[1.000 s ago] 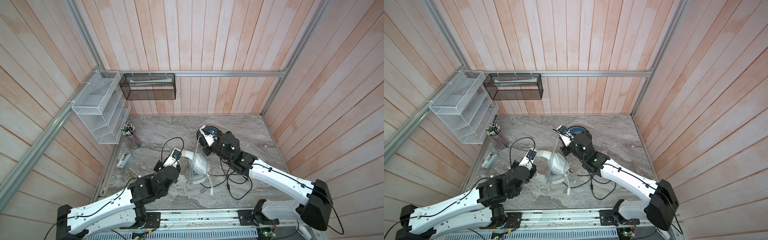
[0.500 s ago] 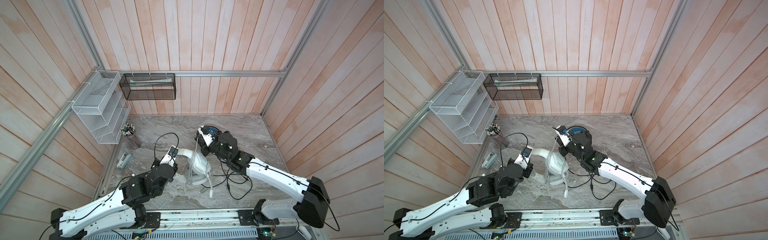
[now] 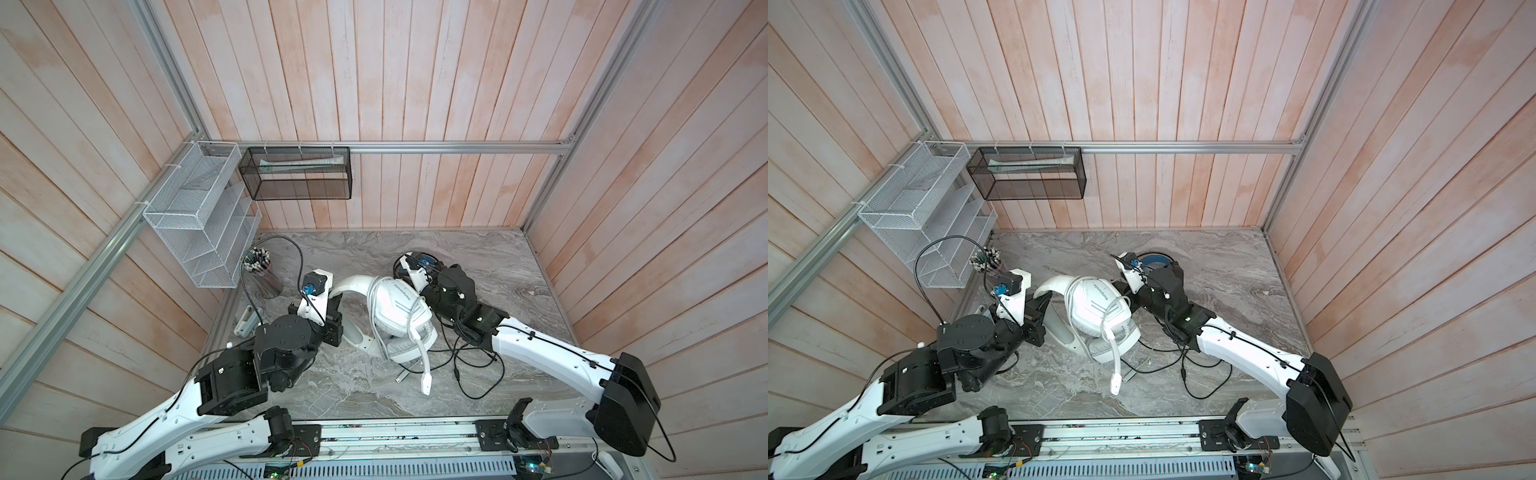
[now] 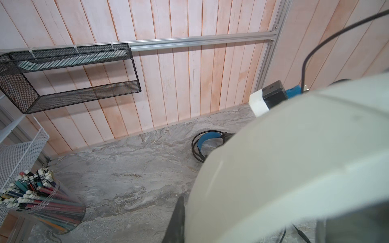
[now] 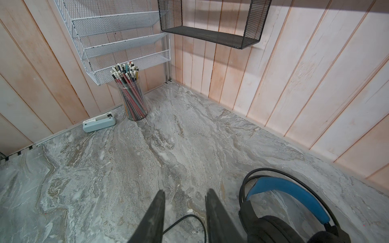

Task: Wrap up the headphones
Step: 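Raise the white headset with the left gripper while the right gripper pulls cable under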

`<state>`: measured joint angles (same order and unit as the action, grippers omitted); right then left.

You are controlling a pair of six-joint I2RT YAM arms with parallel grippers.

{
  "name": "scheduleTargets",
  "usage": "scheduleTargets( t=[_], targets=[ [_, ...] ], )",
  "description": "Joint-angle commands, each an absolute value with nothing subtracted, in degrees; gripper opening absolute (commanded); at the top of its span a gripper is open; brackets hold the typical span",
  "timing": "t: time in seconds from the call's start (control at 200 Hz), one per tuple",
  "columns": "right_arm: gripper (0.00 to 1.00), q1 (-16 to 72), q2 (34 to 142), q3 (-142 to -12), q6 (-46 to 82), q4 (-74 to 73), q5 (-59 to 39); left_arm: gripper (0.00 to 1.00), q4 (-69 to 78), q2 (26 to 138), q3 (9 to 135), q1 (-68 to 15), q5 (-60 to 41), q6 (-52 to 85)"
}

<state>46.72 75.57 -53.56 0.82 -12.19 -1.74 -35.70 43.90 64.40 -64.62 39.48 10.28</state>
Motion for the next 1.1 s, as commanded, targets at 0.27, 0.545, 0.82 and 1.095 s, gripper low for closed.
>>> scheduleTargets(
  t=[0.27,0.545,0.82,1.095],
  targets=[
    [0.45,46.32,75.03,-45.61,6.55,-20.97,-8.63,0.00,-34.95,46.13,76.68,-64.86,37.64,19.47],
    [0.56,46.38,72.45,-37.52,9.33,-26.28,-14.48,0.00,-40.18,51.43,84.94,-64.82,41.17,20.75],
    [0.65,46.36,67.73,-27.60,14.88,-34.75,-15.72,0.00,-40.32,53.20,88.40,-64.78,44.15,20.25],
    [0.66,46.41,68.59,-25.91,14.36,-35.98,-16.48,0.00,-39.95,53.75,89.12,-64.69,44.48,19.51]
  ],
)
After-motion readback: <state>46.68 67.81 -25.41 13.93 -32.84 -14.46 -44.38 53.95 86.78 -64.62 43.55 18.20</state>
